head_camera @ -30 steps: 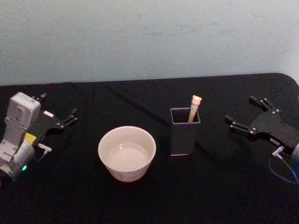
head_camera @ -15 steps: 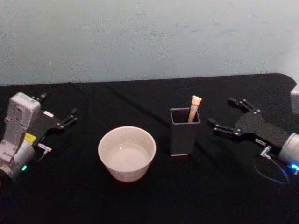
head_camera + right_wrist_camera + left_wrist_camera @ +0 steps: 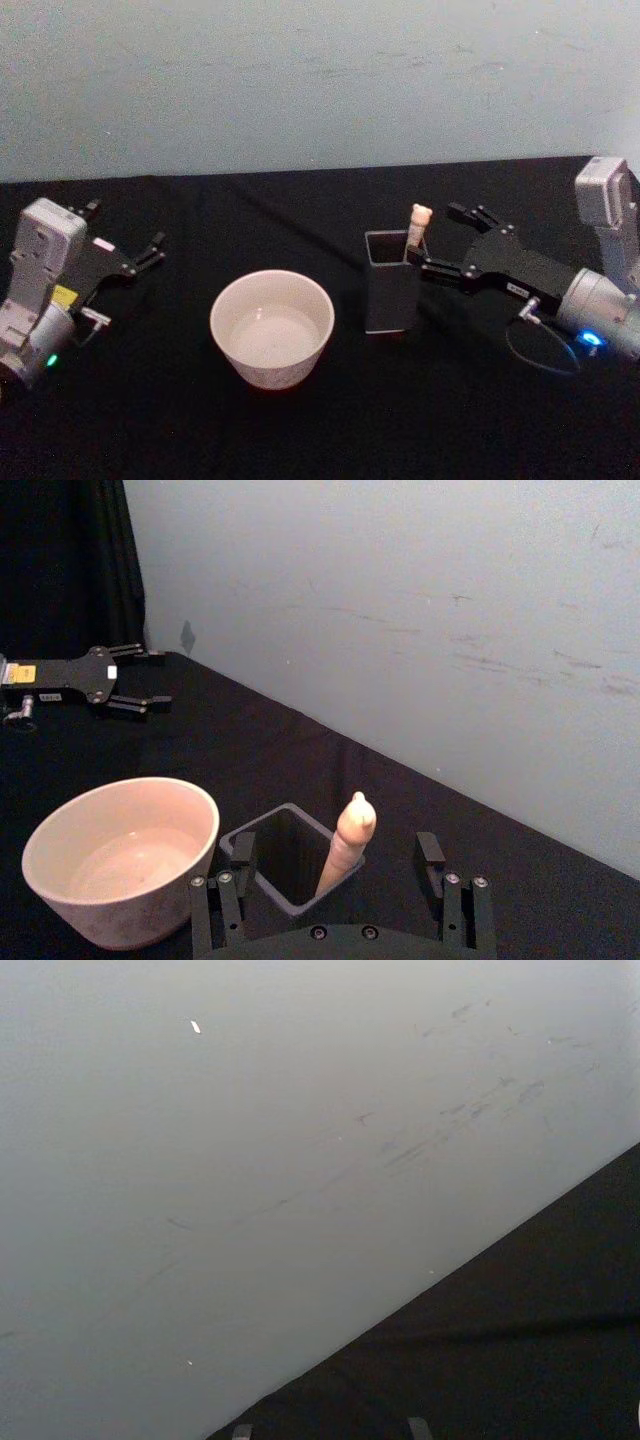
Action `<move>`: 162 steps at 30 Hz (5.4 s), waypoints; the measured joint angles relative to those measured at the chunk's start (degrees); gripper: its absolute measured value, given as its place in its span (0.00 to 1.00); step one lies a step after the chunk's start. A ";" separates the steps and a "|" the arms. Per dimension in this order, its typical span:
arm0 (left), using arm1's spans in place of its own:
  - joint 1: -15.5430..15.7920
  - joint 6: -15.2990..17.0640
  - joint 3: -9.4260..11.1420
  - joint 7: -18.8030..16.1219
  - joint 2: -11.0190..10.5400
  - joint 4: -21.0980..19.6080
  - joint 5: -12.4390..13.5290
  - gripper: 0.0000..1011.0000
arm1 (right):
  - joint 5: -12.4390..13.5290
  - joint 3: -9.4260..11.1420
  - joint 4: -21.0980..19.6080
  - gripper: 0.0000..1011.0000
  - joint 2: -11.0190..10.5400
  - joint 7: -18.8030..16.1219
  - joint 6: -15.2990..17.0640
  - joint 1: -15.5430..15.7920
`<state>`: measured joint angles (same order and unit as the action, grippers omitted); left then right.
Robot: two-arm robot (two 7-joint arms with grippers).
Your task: Pick up the stirring spoon with one hand, stir inside the cup, then place it back in its original position.
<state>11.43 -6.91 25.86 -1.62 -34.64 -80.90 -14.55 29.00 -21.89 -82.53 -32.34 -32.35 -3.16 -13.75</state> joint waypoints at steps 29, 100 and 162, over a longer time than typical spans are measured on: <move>0.00 0.00 0.00 0.00 0.00 0.00 0.00 0.99 | 0.90 -0.70 4.12 0.99 3.10 -1.03 3.28 -4.08; 0.00 0.00 0.00 0.00 0.00 0.00 0.00 0.99 | 2.51 0.13 2.66 0.21 2.45 -0.87 3.88 -3.56; 0.00 0.00 0.00 0.00 0.00 0.00 0.00 0.99 | 4.77 -7.87 -6.12 0.21 7.20 2.12 2.42 -4.18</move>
<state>11.43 -6.91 25.86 -1.62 -34.65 -80.90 -14.55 33.77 -29.76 -88.65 -25.14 -30.23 -0.74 -17.93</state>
